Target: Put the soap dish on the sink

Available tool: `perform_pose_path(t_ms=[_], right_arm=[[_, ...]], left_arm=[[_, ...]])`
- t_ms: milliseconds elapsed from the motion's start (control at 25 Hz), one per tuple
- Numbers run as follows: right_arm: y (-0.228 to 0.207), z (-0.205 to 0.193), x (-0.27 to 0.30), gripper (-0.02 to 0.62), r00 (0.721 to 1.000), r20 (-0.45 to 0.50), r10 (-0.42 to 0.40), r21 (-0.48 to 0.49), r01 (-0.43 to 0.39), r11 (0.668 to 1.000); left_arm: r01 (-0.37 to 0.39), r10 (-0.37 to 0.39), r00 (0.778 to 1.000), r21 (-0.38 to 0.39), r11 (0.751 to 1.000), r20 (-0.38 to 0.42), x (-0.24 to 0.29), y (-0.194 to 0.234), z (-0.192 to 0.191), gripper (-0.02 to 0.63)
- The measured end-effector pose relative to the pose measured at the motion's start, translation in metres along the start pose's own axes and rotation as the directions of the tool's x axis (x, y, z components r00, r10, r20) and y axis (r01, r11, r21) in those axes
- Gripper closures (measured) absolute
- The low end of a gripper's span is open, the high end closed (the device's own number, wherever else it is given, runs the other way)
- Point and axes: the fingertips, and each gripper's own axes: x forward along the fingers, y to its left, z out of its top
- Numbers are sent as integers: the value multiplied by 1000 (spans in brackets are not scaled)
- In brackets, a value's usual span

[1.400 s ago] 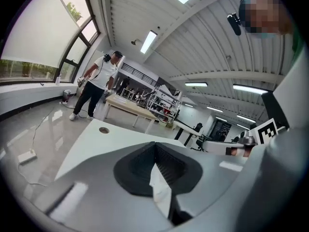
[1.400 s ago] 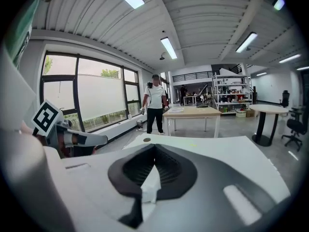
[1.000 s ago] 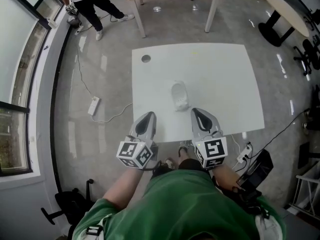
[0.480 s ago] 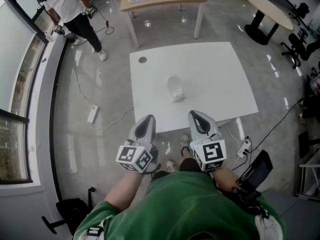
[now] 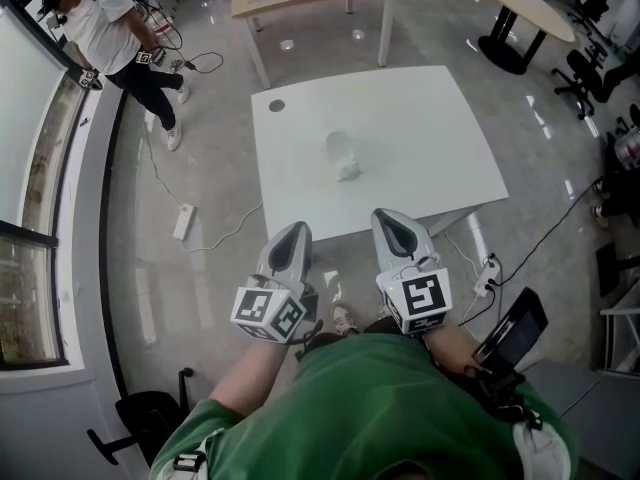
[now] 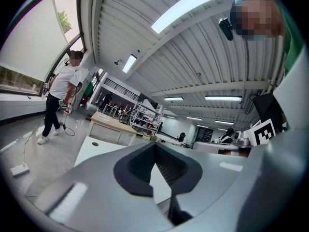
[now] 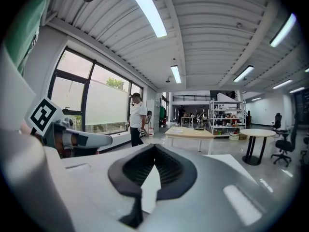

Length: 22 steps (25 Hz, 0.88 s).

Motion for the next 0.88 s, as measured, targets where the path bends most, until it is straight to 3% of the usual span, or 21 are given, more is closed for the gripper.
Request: perform_pose_path(t_ms=[880], right_arm=[[-41,17,-80,594,995,88,46,-13,-45,999]], left_arm=[[-68,65,995,47,997,78,-12,-86,7,600]])
